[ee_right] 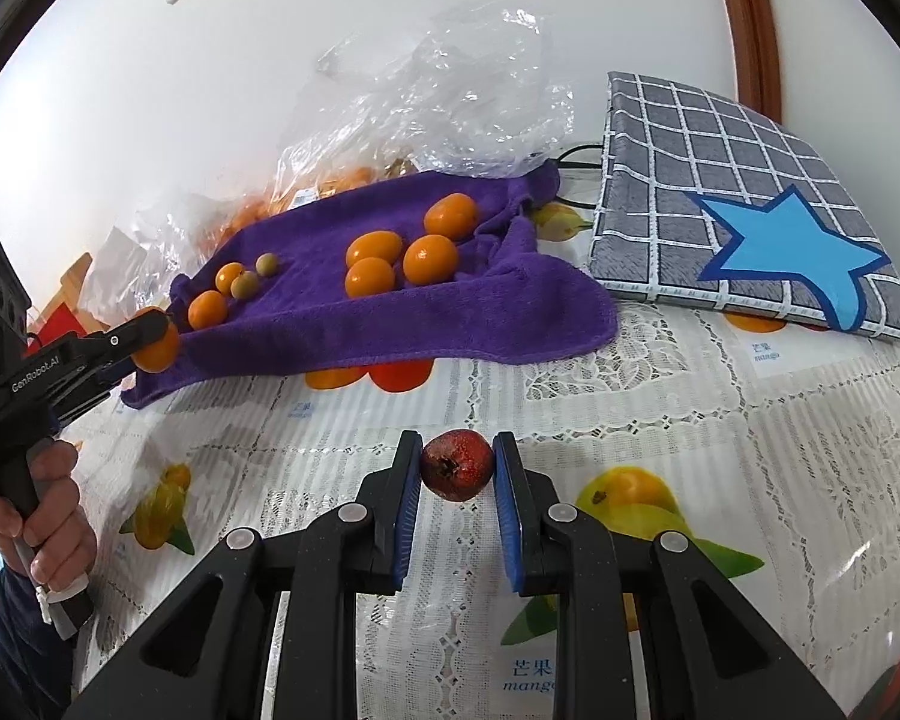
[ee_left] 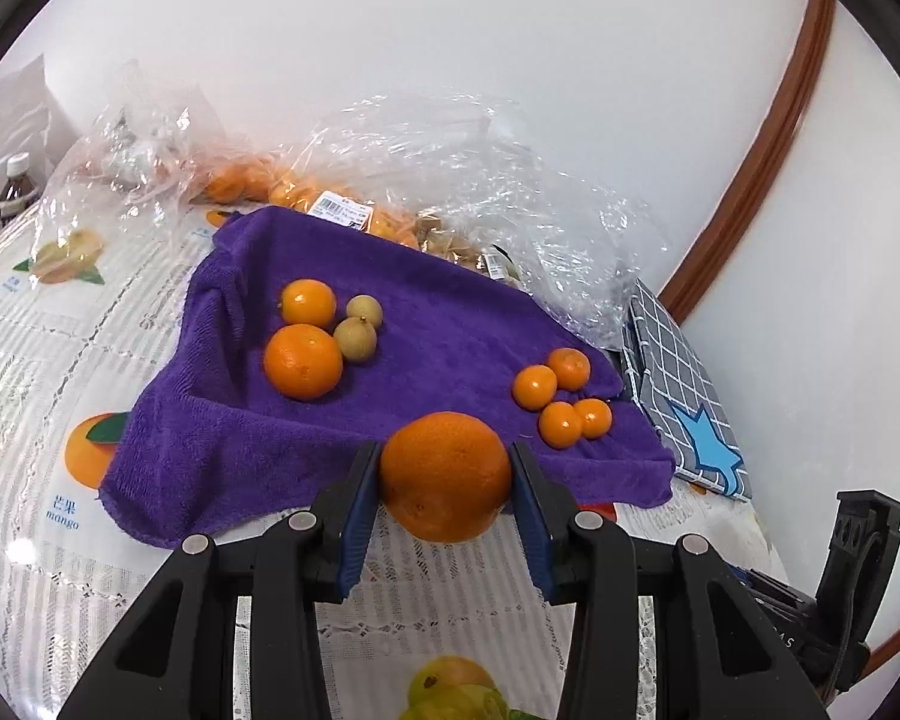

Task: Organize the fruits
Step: 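Lift the red fruit and orange and carry both over the purple towel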

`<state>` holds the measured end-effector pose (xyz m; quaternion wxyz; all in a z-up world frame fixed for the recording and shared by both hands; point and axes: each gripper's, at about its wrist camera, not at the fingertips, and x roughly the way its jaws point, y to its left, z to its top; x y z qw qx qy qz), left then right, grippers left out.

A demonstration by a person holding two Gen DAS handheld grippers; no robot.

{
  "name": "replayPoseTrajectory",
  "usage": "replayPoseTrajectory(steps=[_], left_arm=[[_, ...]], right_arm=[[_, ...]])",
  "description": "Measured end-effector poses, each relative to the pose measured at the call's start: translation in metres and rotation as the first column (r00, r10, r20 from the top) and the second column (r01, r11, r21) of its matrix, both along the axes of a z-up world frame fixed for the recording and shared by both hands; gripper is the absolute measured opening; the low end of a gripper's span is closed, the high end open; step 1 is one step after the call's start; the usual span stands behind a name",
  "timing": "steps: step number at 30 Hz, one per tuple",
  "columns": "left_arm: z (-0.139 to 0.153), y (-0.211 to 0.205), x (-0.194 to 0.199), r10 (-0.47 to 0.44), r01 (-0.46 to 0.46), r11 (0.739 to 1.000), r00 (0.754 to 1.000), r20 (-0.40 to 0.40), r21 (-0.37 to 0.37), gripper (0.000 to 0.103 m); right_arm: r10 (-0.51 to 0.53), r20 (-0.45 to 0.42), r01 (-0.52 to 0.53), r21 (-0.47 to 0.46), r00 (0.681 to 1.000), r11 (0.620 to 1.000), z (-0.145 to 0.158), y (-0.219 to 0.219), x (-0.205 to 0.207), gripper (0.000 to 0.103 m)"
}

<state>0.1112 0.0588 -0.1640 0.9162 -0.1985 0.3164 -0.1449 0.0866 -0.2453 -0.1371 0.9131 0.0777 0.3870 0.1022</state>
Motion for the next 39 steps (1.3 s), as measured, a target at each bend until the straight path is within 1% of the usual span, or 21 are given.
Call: replayPoseTrajectory(steps=[5, 8, 15, 17, 21, 23, 27, 30, 33, 35, 39], left_arm=[[-0.001, 0.004, 0.001, 0.024, -0.024, 1.000, 1.000, -0.006, 0.001, 0.040], [0.000, 0.006, 0.000, 0.036, -0.036, 0.999, 0.999, 0.002, 0.003, 0.040], [0.006, 0.016, -0.001, 0.086, -0.087, 0.996, 0.996, 0.020, 0.020, 0.040], [0.009, 0.020, -0.001, 0.106, -0.107, 0.994, 0.994, 0.021, 0.038, 0.040], [0.015, 0.036, 0.004, 0.132, -0.132, 0.991, 0.991, 0.002, 0.025, 0.040], [0.021, 0.045, 0.008, 0.147, -0.147, 0.989, 0.989, 0.002, 0.016, 0.040], [0.038, 0.060, 0.015, 0.171, -0.171, 0.985, 0.985, 0.019, 0.023, 0.040], [0.048, 0.067, 0.020, 0.175, -0.175, 0.984, 0.984, 0.022, 0.019, 0.040], [0.052, 0.068, 0.029, 0.160, -0.160, 0.987, 0.987, 0.008, 0.007, 0.040], [0.051, 0.064, 0.033, 0.143, -0.143, 0.990, 0.990, -0.004, 0.002, 0.040], [0.039, 0.045, 0.049, 0.116, -0.114, 0.993, 0.993, -0.031, 0.043, 0.040]], right_arm=[[-0.017, -0.004, 0.017, 0.014, 1.000, 1.000, 0.001, -0.003, 0.003, 0.024], [-0.015, 0.001, 0.014, 0.028, 1.000, 1.000, 0.005, -0.005, 0.003, 0.024], [0.015, 0.060, -0.017, 0.018, 0.998, 1.000, 0.032, 0.000, 0.005, 0.024], [0.028, 0.083, -0.029, 0.005, 0.996, 1.000, 0.041, 0.004, 0.007, 0.024], [0.051, 0.111, -0.049, -0.029, 0.992, 0.998, 0.054, 0.013, 0.014, 0.024], [0.062, 0.122, -0.057, -0.046, 0.991, 0.997, 0.059, 0.016, 0.020, 0.024], [0.065, 0.134, -0.055, -0.077, 0.989, 0.995, 0.067, 0.022, 0.035, 0.024], [0.072, 0.141, -0.060, -0.085, 0.987, 0.995, 0.071, 0.027, 0.048, 0.024], [0.082, 0.143, -0.068, -0.103, 0.986, 0.992, 0.074, 0.033, 0.063, 0.024], [0.090, 0.138, -0.075, -0.113, 0.986, 0.991, 0.076, 0.037, 0.078, 0.024], [0.091, 0.127, -0.074, -0.136, 0.988, 0.988, 0.075, 0.043, 0.102, 0.024]])
